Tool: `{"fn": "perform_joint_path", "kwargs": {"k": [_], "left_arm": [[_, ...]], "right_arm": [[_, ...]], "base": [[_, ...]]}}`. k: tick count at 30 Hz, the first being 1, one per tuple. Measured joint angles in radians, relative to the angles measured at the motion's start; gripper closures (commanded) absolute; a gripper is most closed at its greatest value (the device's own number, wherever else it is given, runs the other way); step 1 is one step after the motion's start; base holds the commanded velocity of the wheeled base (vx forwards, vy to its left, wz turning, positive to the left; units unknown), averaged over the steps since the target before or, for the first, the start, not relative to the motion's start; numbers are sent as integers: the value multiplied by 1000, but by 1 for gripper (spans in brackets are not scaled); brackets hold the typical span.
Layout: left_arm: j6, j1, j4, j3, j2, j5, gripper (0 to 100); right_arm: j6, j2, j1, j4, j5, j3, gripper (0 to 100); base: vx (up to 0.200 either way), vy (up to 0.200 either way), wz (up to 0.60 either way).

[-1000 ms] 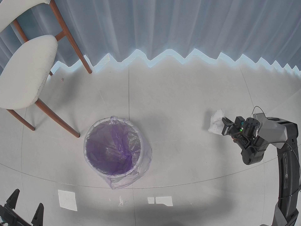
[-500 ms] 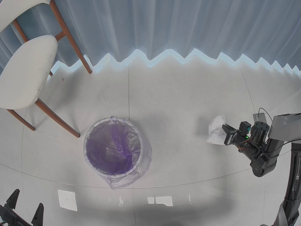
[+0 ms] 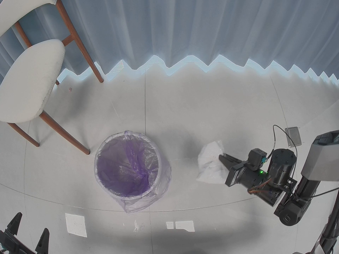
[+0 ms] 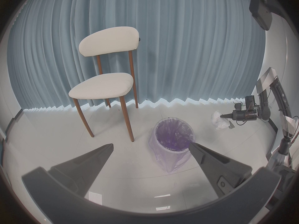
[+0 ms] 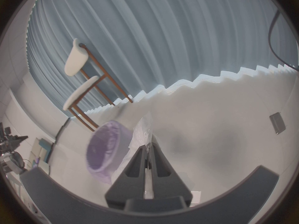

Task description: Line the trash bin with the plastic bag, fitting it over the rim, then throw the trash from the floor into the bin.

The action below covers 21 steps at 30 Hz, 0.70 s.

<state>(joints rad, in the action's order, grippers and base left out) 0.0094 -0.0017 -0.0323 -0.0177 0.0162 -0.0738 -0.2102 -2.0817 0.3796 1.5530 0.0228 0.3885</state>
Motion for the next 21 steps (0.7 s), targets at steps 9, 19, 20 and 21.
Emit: {"fn": "perform_joint_path", "kwargs": {"k": [9, 19, 20, 21], "left_arm": [[0, 0, 0, 0, 0, 0, 0], [0, 0, -1, 0, 0, 0, 0], [0, 0, -1, 0, 0, 0, 0], [0, 0, -1, 0, 0, 0, 0]], "right_arm": [[-54, 25, 291, 0, -94, 33, 100], [-17, -56, 438, -17, -74, 260, 100], [-14, -64, 438, -25, -71, 287, 100], [-10, -74, 438, -34, -68, 322, 100]], "base": [[0, 0, 0], [0, 0, 0], [0, 0, 0], [0, 0, 0]]}}
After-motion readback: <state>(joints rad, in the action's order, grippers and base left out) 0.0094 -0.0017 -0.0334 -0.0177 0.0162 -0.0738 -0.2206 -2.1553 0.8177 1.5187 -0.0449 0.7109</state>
